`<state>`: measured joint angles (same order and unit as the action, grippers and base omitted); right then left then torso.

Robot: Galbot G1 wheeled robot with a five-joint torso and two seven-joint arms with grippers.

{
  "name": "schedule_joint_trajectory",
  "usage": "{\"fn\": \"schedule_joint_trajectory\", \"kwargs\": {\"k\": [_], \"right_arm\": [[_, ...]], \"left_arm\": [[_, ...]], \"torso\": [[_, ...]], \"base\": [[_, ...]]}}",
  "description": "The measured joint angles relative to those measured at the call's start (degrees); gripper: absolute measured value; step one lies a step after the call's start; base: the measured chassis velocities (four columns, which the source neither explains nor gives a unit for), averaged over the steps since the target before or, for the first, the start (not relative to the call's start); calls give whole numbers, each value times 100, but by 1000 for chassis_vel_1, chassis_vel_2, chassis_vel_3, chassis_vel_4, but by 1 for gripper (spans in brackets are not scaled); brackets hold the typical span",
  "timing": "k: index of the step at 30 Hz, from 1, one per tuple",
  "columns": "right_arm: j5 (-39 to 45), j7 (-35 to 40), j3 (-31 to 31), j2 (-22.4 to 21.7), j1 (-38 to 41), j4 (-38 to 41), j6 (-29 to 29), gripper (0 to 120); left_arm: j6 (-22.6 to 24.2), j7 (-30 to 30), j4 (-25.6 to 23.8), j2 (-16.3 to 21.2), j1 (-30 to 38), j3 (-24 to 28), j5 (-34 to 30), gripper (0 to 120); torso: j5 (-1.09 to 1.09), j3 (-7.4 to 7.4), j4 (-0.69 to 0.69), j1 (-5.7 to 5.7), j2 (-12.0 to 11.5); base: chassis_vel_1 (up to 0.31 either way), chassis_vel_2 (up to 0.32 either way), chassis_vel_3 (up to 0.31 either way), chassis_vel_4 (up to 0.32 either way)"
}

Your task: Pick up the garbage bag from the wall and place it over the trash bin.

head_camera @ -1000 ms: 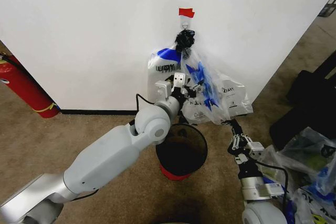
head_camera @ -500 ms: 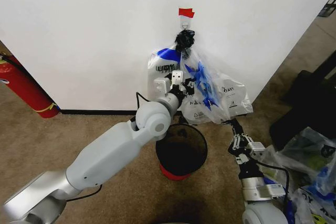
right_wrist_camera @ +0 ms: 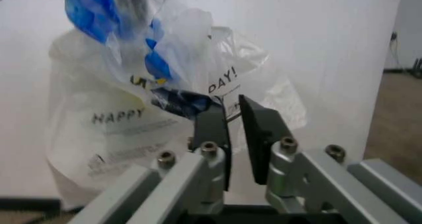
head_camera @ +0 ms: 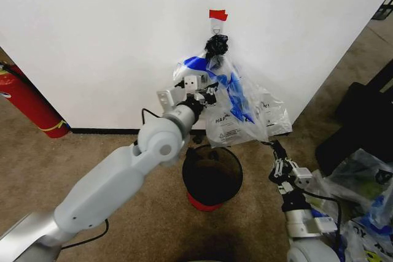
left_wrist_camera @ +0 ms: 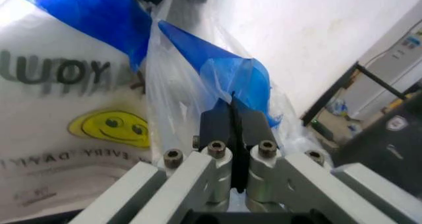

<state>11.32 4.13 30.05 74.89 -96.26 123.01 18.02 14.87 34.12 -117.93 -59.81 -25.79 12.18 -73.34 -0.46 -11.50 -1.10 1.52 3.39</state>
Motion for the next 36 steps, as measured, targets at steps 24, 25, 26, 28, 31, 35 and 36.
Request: {"fn": "schedule_joint_trajectory", "kwargs": {"k": [24,25,26,28,31,35,36], "right_arm": [[-313,-154,1408,-1243,-990,820,-137,91],[-242,-72,1378,-1323,-923,905,-260,96],[-180,-6,1363,-1445,-841,995,-428,99],[-146,90,1351,-1766,-681,1058,-706,100],[-254,176,1369,-2488,-440,992,-910,100],[-271,192,1164,-3344,113,641,-1054,100],[-295,176,1082,-3524,294,512,-1053,100]], "left_arm": [[-106,17,-334,183,-548,-332,115,0],[-107,17,-356,197,-561,-332,114,0],[-106,17,-383,199,-574,-324,114,0],[-103,17,-401,170,-580,-275,113,0],[-92,16,-354,38,-523,-143,113,0],[-89,14,-353,55,-542,-134,114,0],[-88,15,-354,65,-551,-142,113,0]], "torso": [[2,-1,-1,0,1],[2,-1,0,0,1],[1,-1,0,0,1],[1,-1,1,0,1],[1,-1,-6,0,1],[2,-1,1,0,1],[3,-2,3,0,0]], "base": [[0,0,0,0],[0,0,0,0],[0,0,0,0],[0,0,0,0],[0,0,0,0],[0,0,0,0],[0,0,0,0]]}}
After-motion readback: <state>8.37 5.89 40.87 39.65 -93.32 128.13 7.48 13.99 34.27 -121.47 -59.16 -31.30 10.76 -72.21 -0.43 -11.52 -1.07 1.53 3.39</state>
